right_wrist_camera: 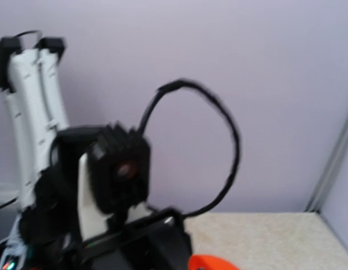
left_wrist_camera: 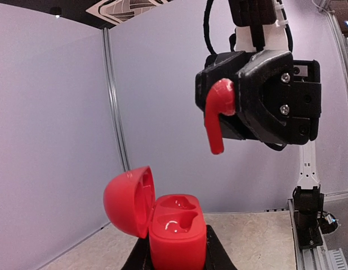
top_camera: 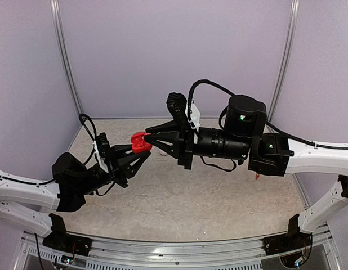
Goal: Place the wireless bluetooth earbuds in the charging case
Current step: Insert the left earbud into the left side groove of the charging case.
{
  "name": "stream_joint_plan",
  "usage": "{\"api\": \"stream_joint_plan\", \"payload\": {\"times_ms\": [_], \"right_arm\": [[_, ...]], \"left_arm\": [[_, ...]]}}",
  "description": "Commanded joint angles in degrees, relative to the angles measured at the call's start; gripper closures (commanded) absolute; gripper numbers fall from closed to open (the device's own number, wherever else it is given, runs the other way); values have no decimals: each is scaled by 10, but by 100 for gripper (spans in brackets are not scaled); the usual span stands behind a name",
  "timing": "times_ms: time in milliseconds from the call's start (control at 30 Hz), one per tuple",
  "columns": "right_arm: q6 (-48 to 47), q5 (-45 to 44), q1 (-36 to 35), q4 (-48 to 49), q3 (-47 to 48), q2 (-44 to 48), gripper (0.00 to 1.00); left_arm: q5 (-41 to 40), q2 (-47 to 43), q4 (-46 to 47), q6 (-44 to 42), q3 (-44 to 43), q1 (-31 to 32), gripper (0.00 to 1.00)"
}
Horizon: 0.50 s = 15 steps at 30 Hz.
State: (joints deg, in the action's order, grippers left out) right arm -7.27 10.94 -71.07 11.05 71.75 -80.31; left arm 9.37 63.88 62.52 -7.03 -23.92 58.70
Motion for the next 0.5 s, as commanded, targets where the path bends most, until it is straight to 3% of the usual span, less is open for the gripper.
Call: {"api": "stream_joint_plan", "payload": {"times_ms": [0,467], "right_arm": [[6,-67,-11,77,4,-10,91],[54,-123,-16,93,7,-41,91]], "left_arm": [[-49,14,51,14,-17,10,96],[-117,47,89,7,-26,24,97]]}}
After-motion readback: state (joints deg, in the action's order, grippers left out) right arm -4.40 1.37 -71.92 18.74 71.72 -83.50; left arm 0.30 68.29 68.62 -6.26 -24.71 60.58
